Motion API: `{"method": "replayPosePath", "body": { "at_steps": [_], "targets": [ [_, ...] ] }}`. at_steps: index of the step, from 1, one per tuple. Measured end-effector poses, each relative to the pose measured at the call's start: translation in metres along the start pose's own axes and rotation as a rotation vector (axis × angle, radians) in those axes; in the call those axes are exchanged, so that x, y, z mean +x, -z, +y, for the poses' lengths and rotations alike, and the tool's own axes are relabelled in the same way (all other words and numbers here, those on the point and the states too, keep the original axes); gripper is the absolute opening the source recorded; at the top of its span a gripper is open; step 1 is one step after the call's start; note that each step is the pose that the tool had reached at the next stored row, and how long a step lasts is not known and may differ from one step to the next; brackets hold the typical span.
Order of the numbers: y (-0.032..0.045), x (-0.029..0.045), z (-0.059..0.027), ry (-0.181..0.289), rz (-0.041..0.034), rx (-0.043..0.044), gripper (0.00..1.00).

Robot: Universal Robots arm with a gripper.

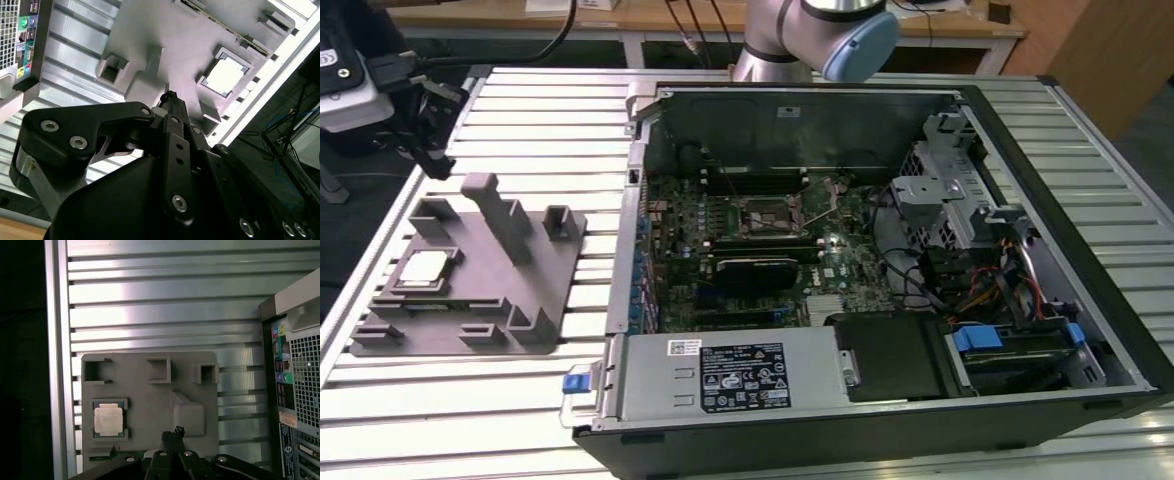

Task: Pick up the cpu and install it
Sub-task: 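Reach for the cpu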

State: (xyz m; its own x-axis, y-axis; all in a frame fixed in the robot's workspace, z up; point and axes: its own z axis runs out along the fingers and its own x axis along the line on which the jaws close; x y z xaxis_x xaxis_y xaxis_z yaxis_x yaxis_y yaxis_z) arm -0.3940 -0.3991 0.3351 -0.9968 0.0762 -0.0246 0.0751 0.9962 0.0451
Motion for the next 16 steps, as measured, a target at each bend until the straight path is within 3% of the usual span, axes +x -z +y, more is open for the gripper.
{"method": "replayPosePath", "body": {
  "at_steps": [6, 16],
  "targets": [
    [-0.0066, 0.0083, -0.0018, 0.0, 0.0, 0.0, 0.11],
    [-0.0162, 0.0155, -0.009, 0.0, 0.0, 0.0, 0.11]
  ]
}}
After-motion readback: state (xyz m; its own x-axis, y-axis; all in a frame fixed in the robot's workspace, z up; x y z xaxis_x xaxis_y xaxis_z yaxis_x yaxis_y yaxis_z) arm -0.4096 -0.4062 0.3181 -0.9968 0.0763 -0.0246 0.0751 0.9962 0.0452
